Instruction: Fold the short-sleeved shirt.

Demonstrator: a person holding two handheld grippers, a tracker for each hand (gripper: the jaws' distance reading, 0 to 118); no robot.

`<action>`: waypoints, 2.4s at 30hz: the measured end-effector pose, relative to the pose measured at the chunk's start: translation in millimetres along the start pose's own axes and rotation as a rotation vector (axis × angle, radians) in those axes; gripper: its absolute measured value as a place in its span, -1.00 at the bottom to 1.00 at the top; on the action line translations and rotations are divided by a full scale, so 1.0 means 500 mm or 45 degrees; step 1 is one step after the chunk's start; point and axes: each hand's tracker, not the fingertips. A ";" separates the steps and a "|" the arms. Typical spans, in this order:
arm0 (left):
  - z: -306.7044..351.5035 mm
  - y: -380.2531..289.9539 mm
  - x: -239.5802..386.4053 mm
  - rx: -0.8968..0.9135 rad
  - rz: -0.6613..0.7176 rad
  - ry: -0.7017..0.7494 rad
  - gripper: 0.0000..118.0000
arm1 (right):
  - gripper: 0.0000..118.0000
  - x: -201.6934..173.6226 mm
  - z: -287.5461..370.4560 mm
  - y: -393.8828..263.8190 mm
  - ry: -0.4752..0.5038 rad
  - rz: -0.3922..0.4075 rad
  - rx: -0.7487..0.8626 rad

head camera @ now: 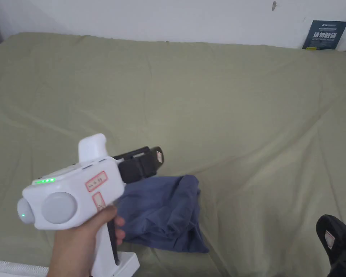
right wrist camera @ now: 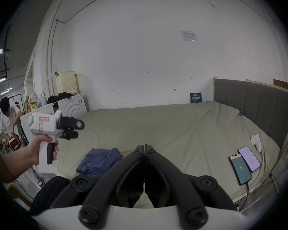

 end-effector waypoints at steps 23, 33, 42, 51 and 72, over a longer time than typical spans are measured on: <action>0.053 -0.118 -0.061 -0.350 0.034 -0.090 -0.67 | -1.00 -0.096 -0.501 -0.208 0.771 -0.740 -0.778; -0.057 -0.136 -0.260 -0.521 0.370 -0.133 0.77 | -1.00 -0.060 -0.523 -0.248 0.536 -0.791 -0.790; -0.165 -0.216 -0.268 -0.562 0.739 -0.318 -0.56 | -1.00 -0.055 -0.515 -0.246 0.589 -0.814 -0.768; -0.039 -0.021 -0.393 -0.441 0.430 -0.112 -0.64 | -1.00 -0.044 -0.444 -0.187 0.653 -0.767 -0.674; 0.372 0.238 -0.835 -0.126 0.375 0.589 0.93 | -1.00 -0.065 -0.344 -0.158 0.615 -0.607 -0.659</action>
